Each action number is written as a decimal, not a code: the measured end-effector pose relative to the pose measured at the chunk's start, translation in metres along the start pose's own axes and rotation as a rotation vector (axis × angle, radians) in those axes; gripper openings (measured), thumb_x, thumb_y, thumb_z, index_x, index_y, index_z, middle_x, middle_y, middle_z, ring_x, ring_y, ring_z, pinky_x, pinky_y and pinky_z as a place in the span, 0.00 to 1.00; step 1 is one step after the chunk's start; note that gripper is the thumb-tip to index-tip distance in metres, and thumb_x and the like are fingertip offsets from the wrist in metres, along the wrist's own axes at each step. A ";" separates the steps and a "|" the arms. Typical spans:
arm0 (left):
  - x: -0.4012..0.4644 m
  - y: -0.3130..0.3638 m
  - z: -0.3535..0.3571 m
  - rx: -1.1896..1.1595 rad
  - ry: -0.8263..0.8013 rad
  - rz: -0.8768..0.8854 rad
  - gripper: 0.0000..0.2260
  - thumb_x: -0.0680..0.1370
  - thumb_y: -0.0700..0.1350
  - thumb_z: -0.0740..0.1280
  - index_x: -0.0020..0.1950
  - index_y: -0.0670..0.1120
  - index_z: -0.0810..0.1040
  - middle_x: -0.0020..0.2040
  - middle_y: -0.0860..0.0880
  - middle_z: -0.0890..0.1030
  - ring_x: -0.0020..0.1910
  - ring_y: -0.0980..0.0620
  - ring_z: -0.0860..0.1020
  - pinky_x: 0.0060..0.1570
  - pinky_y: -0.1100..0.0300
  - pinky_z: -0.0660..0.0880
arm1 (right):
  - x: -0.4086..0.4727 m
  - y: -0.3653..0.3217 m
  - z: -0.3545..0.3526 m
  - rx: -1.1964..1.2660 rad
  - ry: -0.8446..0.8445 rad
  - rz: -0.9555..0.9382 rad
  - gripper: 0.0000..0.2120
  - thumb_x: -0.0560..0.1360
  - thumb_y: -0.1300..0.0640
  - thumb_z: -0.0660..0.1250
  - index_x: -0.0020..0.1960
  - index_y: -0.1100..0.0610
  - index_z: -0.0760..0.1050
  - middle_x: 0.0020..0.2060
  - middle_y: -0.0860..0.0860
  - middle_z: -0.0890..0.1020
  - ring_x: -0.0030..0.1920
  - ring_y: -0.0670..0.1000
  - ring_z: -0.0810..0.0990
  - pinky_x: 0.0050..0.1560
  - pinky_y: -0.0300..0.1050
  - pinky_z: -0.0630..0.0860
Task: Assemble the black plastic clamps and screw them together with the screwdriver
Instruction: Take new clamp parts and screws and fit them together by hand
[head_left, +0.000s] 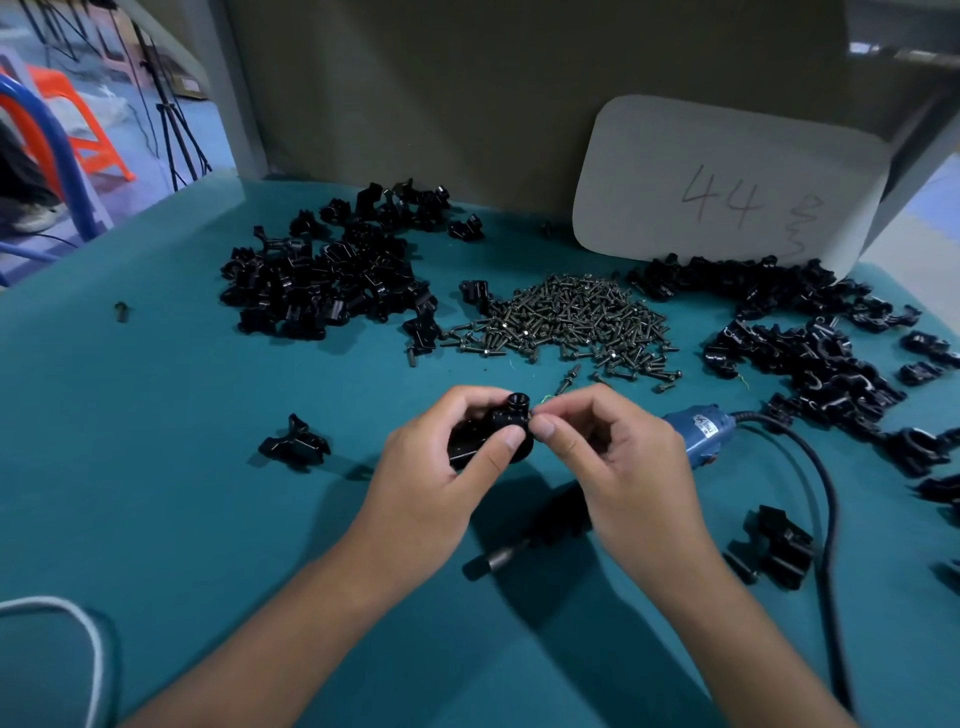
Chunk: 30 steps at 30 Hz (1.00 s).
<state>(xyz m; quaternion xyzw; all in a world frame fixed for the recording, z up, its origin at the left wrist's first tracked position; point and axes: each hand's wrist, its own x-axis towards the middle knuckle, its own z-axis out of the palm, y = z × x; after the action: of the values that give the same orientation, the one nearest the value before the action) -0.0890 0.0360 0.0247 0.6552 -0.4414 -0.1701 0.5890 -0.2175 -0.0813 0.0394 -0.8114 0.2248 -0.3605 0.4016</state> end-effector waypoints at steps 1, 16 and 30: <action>0.000 -0.001 0.000 0.003 0.005 -0.006 0.08 0.80 0.49 0.69 0.59 0.56 0.78 0.52 0.63 0.83 0.53 0.63 0.82 0.51 0.73 0.73 | 0.000 0.000 0.001 -0.005 0.009 -0.012 0.03 0.75 0.46 0.71 0.45 0.44 0.80 0.39 0.36 0.83 0.43 0.41 0.83 0.44 0.31 0.74; 0.009 -0.017 -0.001 -0.174 0.024 -0.121 0.10 0.78 0.57 0.69 0.57 0.56 0.80 0.52 0.54 0.86 0.55 0.56 0.83 0.60 0.57 0.77 | 0.012 0.012 -0.020 -0.078 0.019 -0.068 0.09 0.77 0.56 0.73 0.51 0.44 0.76 0.47 0.38 0.83 0.49 0.43 0.82 0.49 0.33 0.76; 0.015 -0.024 -0.001 -0.410 0.040 -0.331 0.08 0.82 0.43 0.67 0.58 0.52 0.81 0.53 0.50 0.85 0.47 0.45 0.86 0.43 0.53 0.84 | 0.133 0.072 -0.047 -0.778 -0.207 0.339 0.09 0.80 0.49 0.69 0.57 0.51 0.77 0.54 0.53 0.80 0.54 0.55 0.78 0.56 0.53 0.79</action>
<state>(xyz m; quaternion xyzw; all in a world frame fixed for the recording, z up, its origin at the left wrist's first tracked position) -0.0707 0.0228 0.0078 0.5888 -0.2728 -0.3370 0.6821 -0.1740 -0.2325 0.0543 -0.8857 0.4324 -0.0945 0.1402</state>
